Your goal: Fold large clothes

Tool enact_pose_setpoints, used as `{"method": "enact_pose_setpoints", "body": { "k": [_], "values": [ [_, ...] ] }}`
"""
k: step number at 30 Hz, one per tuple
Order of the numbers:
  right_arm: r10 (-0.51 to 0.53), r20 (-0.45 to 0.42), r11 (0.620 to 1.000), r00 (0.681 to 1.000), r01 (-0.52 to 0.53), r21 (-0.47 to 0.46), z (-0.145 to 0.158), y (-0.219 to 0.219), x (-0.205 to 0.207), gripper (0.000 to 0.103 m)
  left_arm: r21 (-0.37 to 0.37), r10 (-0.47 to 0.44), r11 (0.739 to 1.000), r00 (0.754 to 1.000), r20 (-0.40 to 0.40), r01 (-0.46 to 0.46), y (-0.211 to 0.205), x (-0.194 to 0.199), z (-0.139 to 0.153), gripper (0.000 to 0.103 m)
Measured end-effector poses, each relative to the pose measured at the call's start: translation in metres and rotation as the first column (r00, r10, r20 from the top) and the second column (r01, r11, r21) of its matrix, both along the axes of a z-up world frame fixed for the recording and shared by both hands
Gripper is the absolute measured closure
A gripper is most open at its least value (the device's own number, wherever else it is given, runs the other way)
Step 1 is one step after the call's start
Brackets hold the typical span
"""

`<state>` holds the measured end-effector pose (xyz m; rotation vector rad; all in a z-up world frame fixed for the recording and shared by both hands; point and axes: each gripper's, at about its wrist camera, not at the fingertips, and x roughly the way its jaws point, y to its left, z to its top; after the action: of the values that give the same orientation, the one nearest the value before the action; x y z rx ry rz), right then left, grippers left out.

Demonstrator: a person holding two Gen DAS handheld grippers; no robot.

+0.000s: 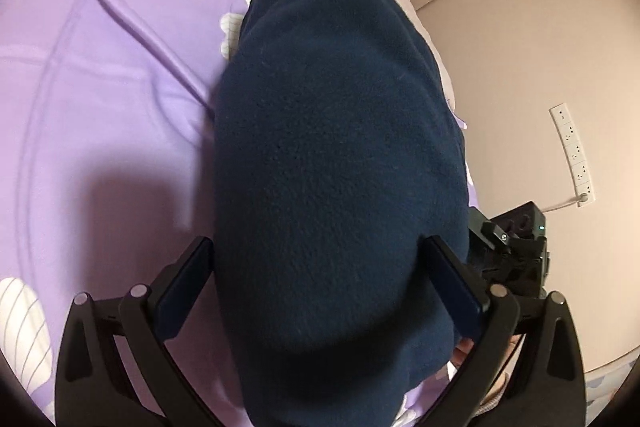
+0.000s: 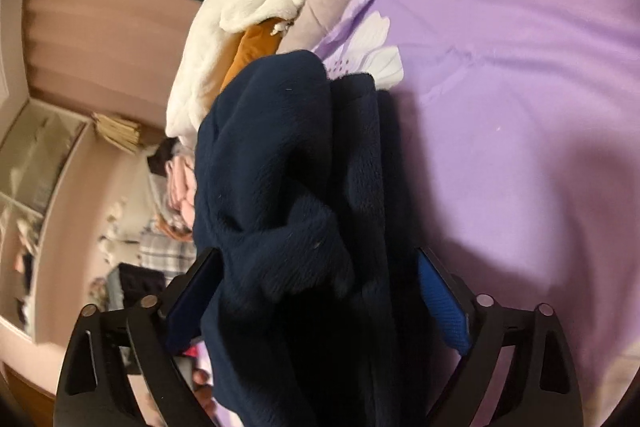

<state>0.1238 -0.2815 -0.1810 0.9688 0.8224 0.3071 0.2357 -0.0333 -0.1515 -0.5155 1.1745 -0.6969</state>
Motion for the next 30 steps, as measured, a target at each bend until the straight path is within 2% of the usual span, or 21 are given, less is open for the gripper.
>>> {"method": "enact_pose_setpoints", "body": {
  "k": [5,9,14,21,26,28,30],
  "values": [
    [0.044,-0.012,0.997,0.999,-0.043,0.066,-0.014,-0.001,0.002,0.001,-0.058,-0.014,0.998,0.999,-0.038,0.011,-0.003,0.008,-0.012,0.000],
    [0.067,-0.004,0.996,0.998,-0.067,0.062,-0.013,0.005,0.002,0.001,-0.089,-0.006,0.996,0.998,-0.070,0.000,-0.003,0.010,-0.019,0.000],
    [0.120,0.073,0.993,0.990,-0.120,-0.004,0.002,0.023,-0.002,0.004,-0.093,-0.001,0.996,0.999,-0.045,-0.003,-0.001,0.006,-0.016,0.000],
    [0.135,0.149,0.991,0.979,-0.131,-0.039,0.025,0.037,-0.007,0.013,-0.065,0.010,0.998,1.000,0.009,-0.009,0.006,-0.004,0.006,0.001],
    [0.175,0.210,0.985,0.962,-0.172,-0.031,0.038,0.052,-0.002,0.018,-0.080,0.069,0.995,0.997,0.041,-0.065,0.028,-0.008,0.024,0.001],
    [0.188,0.223,0.982,0.957,-0.182,-0.045,0.041,0.062,0.005,0.020,-0.070,0.080,0.995,0.996,0.039,-0.077,0.033,-0.010,0.022,0.001],
    [0.186,0.226,0.982,0.956,-0.187,-0.018,0.039,0.069,0.014,0.020,-0.070,0.097,0.993,0.995,0.020,-0.095,0.044,-0.013,0.019,0.001]
  ]
}}
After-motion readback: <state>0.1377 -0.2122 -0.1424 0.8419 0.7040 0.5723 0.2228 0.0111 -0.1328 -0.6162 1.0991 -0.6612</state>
